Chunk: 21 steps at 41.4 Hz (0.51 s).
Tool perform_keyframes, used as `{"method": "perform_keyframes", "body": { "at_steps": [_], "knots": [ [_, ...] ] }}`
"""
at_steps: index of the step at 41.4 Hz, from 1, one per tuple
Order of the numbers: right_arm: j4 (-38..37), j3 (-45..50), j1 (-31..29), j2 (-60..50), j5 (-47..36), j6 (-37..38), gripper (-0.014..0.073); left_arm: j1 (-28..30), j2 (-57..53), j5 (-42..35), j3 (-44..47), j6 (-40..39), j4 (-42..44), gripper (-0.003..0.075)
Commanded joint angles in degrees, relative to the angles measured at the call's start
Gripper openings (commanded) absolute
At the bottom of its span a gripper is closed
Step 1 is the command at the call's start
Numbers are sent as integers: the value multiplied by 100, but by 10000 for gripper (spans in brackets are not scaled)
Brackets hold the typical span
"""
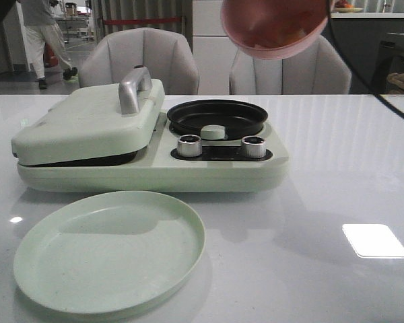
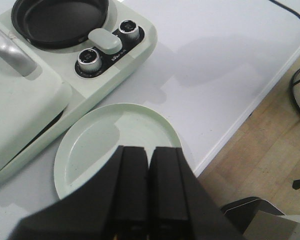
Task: Make breakfast with bread and shrimp
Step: 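Tilt the pink bowl over the black pan to pour the shrimp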
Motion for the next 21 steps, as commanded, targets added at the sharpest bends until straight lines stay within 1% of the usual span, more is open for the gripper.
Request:
{"method": "perform_keyframes", "body": {
  "at_steps": [1,12,18,21],
  "knots": [
    [-1051,-561,254,80,-265,245,79,7,-28,-406,-156,-59,-35,104],
    [-2561,-1600,646,1196,-178,415,79,7,-28,-406,-156,-59,-35,104],
    [-3758,-1984,827,1726,201,588,79,7,-28,-406,-156,-59,-35,104],
    [-4313,-2030,920,1908,351,589,79,7,-28,-406,-156,-59,-35,104]
  ]
}}
